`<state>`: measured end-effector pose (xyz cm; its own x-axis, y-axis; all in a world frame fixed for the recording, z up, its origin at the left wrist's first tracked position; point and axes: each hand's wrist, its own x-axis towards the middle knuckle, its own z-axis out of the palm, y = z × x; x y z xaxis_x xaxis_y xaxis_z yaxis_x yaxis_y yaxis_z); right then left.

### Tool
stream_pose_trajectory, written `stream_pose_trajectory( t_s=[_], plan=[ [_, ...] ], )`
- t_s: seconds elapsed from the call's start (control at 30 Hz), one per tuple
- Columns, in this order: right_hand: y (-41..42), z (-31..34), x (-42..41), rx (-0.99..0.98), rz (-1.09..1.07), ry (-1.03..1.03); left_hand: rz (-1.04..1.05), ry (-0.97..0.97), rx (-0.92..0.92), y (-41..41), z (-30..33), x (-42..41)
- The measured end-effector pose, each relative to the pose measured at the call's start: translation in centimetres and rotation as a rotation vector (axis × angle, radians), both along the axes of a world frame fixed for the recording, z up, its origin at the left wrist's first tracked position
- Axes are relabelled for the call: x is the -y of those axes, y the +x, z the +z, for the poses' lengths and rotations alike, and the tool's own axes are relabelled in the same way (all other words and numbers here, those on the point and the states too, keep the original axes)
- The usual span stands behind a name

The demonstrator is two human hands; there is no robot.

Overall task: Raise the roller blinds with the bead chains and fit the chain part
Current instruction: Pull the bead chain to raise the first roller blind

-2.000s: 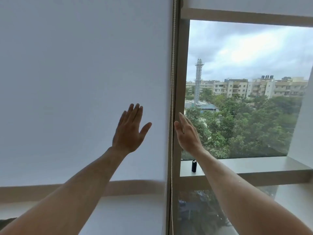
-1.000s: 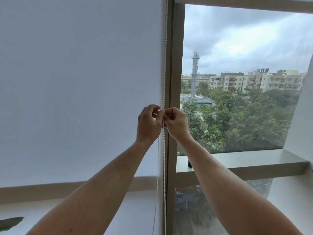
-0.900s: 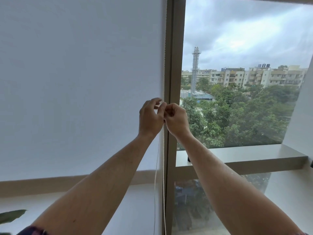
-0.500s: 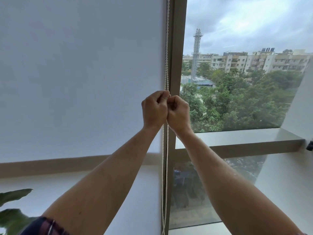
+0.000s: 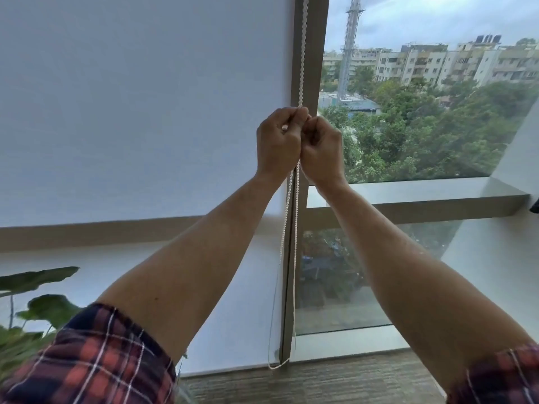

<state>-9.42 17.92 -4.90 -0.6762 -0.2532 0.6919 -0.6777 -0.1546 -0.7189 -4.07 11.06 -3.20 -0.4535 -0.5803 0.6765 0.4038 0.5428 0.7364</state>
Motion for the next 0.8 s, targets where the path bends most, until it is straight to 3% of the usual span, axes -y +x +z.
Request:
stream_pose_trajectory(
  t_s=[0.1,0.23,0.3,0.53,0.67,0.8],
  plan=[
    [-0.1,0.2,-0.6,0.007,0.064,-0.013,-0.157,0.062,0.039,0.2,0.6,0.4],
    [-0.1,0.5,-1.2,0.033,0.125,-0.001,-0.515,0.234,0.085,0.5,2.2,0.4],
    [0.0,0.6,-1.2,0.032,0.15,-0.016,-0.559,0.3,0.094,0.1,3.1,0.9],
    [-1.1,1.7,-1.7,0.026,0.075,-0.055,-0.348,0.172,-0.048,-0.7,1.4,1.6],
    [-1.7,2.3,-1.0,0.026,-0.038,-0.077,-0.234,0.116,-0.018,-0.7,-0.4,1.6],
    [-1.4,3.0,0.0,-0.012,-0.206,-0.109,-0.236,0.192,0.081,-0.2,-5.5,1.2]
  ],
)
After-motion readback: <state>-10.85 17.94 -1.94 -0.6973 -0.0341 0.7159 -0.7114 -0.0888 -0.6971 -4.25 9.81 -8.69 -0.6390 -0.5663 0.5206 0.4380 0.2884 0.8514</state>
